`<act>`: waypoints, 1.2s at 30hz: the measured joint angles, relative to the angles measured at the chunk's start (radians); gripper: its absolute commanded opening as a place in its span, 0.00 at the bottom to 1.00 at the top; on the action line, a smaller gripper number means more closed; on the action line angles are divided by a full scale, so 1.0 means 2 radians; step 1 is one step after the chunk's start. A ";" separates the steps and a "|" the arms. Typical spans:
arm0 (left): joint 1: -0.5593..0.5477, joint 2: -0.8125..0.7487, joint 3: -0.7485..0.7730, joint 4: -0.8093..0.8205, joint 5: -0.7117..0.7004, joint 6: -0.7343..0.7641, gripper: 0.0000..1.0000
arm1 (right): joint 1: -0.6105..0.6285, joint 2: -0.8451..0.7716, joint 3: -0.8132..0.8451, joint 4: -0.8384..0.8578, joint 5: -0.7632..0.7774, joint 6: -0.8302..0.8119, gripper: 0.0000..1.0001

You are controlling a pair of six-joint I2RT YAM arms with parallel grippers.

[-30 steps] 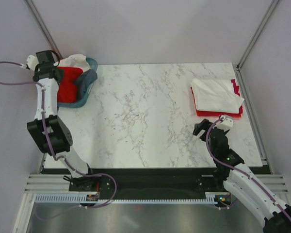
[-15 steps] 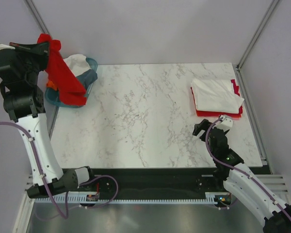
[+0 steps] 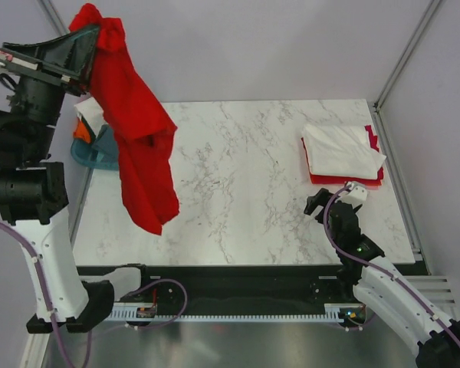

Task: Fold and stack the t-shirts
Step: Move the tshirt to the center of the board

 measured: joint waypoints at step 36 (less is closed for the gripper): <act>-0.201 -0.185 -0.624 -0.009 -0.191 0.111 0.06 | 0.000 0.006 0.005 -0.004 0.010 -0.004 0.83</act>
